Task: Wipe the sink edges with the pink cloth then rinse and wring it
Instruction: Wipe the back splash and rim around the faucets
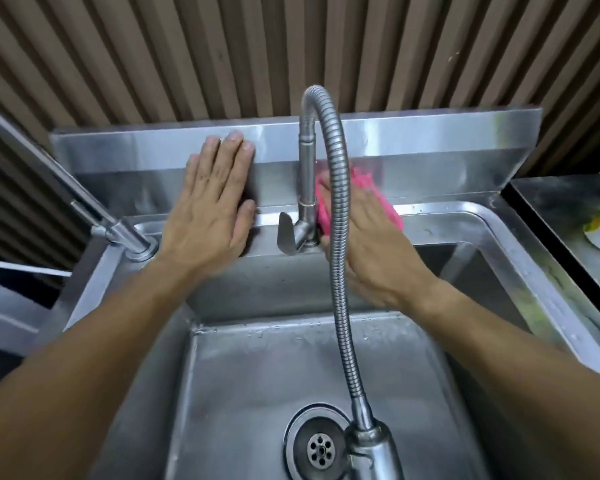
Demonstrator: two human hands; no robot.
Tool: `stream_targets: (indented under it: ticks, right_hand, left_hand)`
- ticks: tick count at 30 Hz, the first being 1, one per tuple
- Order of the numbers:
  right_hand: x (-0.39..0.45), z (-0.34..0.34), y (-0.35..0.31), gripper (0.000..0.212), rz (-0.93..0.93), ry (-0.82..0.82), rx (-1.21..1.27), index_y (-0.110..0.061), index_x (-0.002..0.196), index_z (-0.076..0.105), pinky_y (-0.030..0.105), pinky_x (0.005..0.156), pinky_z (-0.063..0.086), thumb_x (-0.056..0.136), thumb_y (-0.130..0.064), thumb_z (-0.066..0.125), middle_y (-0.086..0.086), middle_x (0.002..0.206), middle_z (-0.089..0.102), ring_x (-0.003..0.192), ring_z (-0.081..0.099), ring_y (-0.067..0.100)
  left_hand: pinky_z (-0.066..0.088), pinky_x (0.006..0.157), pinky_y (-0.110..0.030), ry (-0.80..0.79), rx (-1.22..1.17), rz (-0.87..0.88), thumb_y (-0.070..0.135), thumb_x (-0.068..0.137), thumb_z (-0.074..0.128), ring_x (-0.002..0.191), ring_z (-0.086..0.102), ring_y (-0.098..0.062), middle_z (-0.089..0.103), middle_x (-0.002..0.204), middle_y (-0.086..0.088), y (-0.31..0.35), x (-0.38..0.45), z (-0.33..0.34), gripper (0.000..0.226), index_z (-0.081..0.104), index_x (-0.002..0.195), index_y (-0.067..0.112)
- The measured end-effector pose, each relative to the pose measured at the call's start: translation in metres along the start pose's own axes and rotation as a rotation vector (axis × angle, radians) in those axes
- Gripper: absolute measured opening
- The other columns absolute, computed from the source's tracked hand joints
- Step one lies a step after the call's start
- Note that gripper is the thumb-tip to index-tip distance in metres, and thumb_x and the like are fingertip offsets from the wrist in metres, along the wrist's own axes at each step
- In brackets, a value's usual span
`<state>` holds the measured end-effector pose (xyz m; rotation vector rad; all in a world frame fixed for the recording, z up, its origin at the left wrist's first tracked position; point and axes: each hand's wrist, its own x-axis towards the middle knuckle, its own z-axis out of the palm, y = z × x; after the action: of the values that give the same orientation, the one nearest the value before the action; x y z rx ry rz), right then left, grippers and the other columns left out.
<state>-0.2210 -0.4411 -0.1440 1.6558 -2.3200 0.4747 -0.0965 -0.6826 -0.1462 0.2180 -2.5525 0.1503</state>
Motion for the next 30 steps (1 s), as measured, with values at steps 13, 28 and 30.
stream_targets:
  ticks: [13, 28, 30]
  right_hand:
    - [-0.014, 0.001, 0.012, 0.059, -0.020, -0.203, -0.085, -0.021, 0.164, 0.017, 0.046, 0.130, 0.009, 0.111, -0.042, 0.032, 0.001, 0.172, 0.018, 0.160, 0.005, 0.021]
    - [-0.018, -0.037, 0.066, 0.066, -0.190, -0.404, -0.352, -0.026, 0.164, -0.003, 0.044, 0.130, -0.004, 0.105, -0.054, 0.005, -0.001, 0.172, -0.005, 0.158, -0.014, 0.021]
    - [-0.016, -0.033, 0.059, 0.066, -0.152, -0.429, -0.260, -0.028, 0.164, -0.008, 0.042, 0.130, -0.007, 0.106, -0.058, 0.006, -0.003, 0.172, -0.009, 0.157, -0.020, 0.020]
  left_hand:
    - [0.012, 0.127, -0.038, -0.307, 0.009, -0.098, 0.049, 0.107, 0.016, 0.159, 0.014, -0.021, 0.013, 0.168, 0.008, 0.010, -0.055, 0.003, 0.063, 0.022, 0.165, 0.024]
    - [0.020, 0.128, -0.044, -0.322, -0.028, -0.163, 0.050, 0.107, 0.018, 0.158, 0.021, -0.025, 0.026, 0.167, 0.007, 0.017, -0.057, -0.004, 0.062, 0.029, 0.163, 0.026]
    - [0.021, 0.127, -0.045, -0.317, -0.025, -0.166, 0.049, 0.107, 0.019, 0.157, 0.023, -0.026, 0.028, 0.167, 0.007, 0.018, -0.057, -0.002, 0.062, 0.030, 0.163, 0.026]
